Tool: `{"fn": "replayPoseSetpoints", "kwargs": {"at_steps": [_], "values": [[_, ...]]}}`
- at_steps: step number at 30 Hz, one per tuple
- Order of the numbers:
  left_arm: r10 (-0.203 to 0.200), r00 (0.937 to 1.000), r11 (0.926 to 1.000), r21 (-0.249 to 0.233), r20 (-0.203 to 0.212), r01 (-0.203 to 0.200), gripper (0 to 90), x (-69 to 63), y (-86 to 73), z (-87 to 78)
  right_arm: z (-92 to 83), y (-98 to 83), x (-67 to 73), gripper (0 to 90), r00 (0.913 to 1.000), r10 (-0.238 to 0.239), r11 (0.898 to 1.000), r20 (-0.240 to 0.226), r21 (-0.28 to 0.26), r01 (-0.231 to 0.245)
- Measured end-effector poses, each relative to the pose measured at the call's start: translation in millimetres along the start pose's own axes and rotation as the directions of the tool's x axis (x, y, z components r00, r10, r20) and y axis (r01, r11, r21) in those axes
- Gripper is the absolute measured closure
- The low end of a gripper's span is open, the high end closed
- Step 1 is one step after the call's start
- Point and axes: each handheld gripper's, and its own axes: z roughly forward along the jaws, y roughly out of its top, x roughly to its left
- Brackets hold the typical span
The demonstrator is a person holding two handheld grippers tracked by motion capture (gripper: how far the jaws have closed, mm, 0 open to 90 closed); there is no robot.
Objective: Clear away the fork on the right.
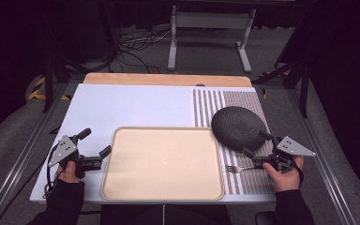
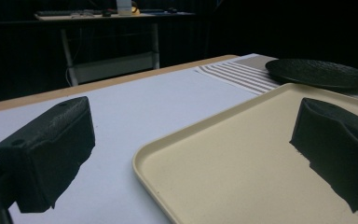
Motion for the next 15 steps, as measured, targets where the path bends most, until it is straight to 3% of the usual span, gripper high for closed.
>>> {"fn": "replayPoseSetpoints", "kwargs": {"at_steps": [3, 15], "values": [[-0.022, 0.9998, 0.9998, 0.0, 0.0, 0.022, 0.2, -0.5, -0.9, 0.5, 1.2, -0.4, 0.5, 2.3, 1.0, -0.002, 1.0, -0.004, 0.003, 0.002], [0.012, 0.9999, 0.9999, 0.005, -0.001, -0.012, 0.2, -3.3, 0.5, 1.7, 1.1, -0.3, 1.0, 2.3, 0.9999, 0.0, 1.0, -0.012, 0.008, 0.0]]}}
